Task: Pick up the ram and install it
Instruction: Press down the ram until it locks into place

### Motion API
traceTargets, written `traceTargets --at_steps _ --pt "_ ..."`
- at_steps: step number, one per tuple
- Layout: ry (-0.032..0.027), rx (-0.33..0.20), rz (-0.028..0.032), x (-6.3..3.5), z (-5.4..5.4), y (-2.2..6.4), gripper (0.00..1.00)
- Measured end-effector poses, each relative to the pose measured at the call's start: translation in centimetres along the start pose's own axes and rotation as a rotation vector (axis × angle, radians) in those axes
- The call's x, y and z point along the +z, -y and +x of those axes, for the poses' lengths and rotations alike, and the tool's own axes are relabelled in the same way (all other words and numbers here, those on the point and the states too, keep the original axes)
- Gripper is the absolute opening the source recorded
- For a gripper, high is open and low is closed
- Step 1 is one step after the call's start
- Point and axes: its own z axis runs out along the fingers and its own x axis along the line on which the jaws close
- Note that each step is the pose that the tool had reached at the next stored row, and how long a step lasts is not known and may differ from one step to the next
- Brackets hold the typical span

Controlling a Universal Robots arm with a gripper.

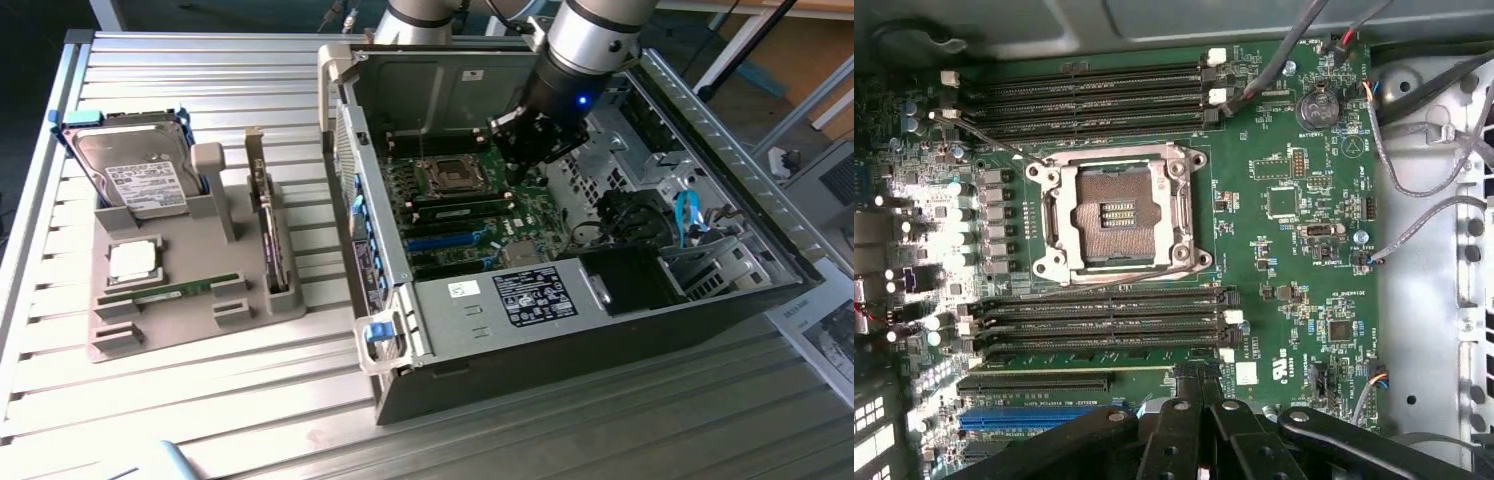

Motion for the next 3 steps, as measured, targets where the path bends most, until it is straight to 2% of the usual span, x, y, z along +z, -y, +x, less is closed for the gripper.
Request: traceTargets --at_steps 3 --pt "0.0 0.0 0.0 0.0 0.0 0.0 0.11"
